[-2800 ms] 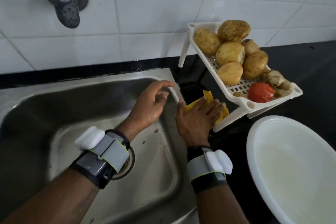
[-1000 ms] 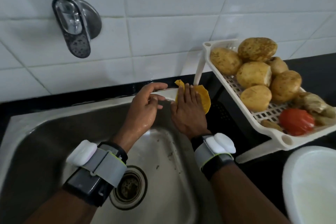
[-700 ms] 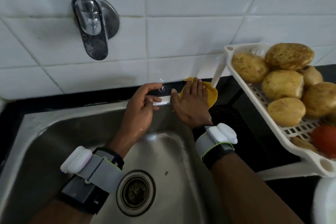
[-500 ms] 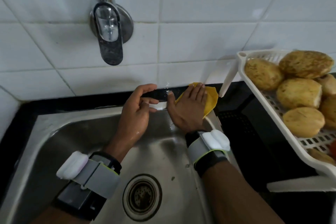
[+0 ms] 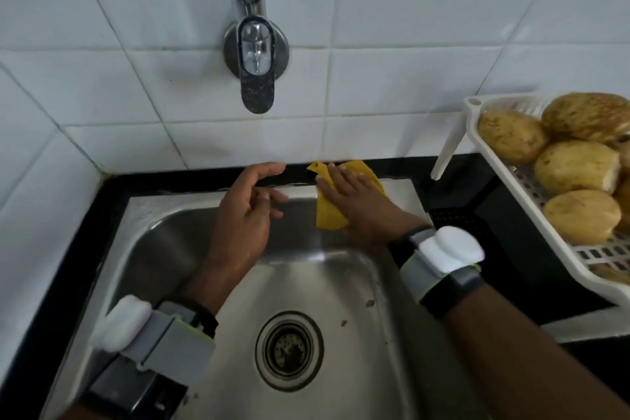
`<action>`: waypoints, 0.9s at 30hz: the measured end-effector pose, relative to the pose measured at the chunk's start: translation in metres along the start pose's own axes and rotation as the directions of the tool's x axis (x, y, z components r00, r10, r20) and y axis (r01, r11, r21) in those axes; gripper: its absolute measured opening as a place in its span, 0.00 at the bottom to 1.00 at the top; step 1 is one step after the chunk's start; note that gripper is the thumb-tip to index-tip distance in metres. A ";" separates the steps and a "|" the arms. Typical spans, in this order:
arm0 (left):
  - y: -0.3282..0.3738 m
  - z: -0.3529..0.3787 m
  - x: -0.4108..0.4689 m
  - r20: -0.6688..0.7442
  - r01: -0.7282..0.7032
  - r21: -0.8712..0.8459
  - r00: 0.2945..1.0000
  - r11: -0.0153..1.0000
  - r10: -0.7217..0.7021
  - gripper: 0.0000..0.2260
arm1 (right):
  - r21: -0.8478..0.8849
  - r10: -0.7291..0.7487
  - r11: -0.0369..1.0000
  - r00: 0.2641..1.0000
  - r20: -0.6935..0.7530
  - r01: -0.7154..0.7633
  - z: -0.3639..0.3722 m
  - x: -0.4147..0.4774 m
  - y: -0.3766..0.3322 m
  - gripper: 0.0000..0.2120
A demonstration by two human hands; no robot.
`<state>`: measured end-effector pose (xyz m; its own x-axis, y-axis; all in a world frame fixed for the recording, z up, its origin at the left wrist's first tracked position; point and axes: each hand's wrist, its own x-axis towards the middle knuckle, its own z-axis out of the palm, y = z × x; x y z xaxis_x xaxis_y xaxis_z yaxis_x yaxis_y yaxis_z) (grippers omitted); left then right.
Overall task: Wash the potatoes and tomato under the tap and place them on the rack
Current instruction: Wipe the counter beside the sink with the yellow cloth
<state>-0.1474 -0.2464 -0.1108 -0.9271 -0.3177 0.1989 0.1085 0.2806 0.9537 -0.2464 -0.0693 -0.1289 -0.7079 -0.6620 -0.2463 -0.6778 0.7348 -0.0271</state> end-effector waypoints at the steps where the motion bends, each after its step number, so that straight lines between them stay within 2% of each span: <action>1: 0.001 0.000 -0.001 0.009 0.007 0.004 1.000 1.000 -0.007 0.25 | 0.016 -0.003 1.000 1.000 -0.024 0.004 -0.005 -0.003 0.007 0.38; 5: 0.004 -0.001 -0.003 0.022 0.030 0.010 0.999 0.999 -0.030 0.25 | 0.141 0.173 0.979 0.963 -0.209 -0.145 -0.014 -0.012 0.020 0.25; 8: 0.007 0.000 0.000 0.044 0.031 0.004 0.999 0.999 -0.032 0.23 | 0.135 0.146 0.984 0.960 -0.240 -0.116 -0.001 -0.010 0.019 0.26; 10: 0.009 0.001 0.000 0.056 0.030 -0.015 0.998 0.999 -0.030 0.24 | 0.158 0.133 0.984 0.938 -0.321 -0.085 0.005 -0.013 0.022 0.19; 12: 0.007 -0.006 0.004 0.055 0.022 -0.025 0.998 0.999 -0.021 0.24 | 0.318 0.265 0.938 0.872 -0.411 -0.135 -0.004 -0.016 0.027 0.13; 14: 0.005 -0.008 0.007 0.052 0.010 -0.034 0.999 0.999 -0.008 0.25 | 0.508 0.503 0.824 0.736 -0.454 -0.250 -0.015 -0.023 0.043 0.11; 16: 0.001 -0.011 0.009 0.038 0.004 -0.039 0.999 0.999 -0.003 0.25 | 0.576 0.689 0.702 0.607 -0.397 -0.419 -0.015 -0.020 0.057 0.15; 17: -0.002 -0.013 0.011 0.033 0.011 -0.043 0.999 0.999 -0.009 0.25 | 0.557 0.726 0.667 0.598 -0.338 -0.495 -0.011 -0.013 0.050 0.23; 18: -0.004 -0.014 0.011 0.029 0.014 -0.046 0.999 0.999 -0.013 0.25 | 0.512 0.718 0.678 0.624 -0.309 -0.526 -0.002 -0.004 0.039 0.32; 19: -0.007 -0.015 0.013 0.032 0.018 -0.053 0.999 0.998 -0.016 0.25 | 0.448 0.699 0.703 0.651 -0.295 -0.552 0.012 0.009 0.027 0.38; 20: -0.009 -0.016 0.013 0.035 0.019 -0.053 0.999 0.998 -0.017 0.25 | 0.414 0.691 0.717 0.648 -0.320 -0.560 0.024 0.019 0.017 0.41; 23: -0.015 -0.022 0.017 0.036 0.014 -0.050 0.999 0.999 -0.012 0.24 | 0.463 0.740 0.661 0.614 -0.274 -0.590 0.027 0.035 -0.016 0.44; 27: -0.025 -0.033 0.024 0.006 0.043 -0.047 0.999 0.998 -0.042 0.25 | 0.477 0.697 0.710 0.614 -0.371 -0.517 0.028 0.050 -0.051 0.42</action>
<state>-0.1606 -0.2908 -0.1226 -0.9330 -0.3237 0.1570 0.0856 0.2243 0.9707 -0.2417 -0.1355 -0.1672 -0.9807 0.0505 0.1889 -0.0201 0.9350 -0.3542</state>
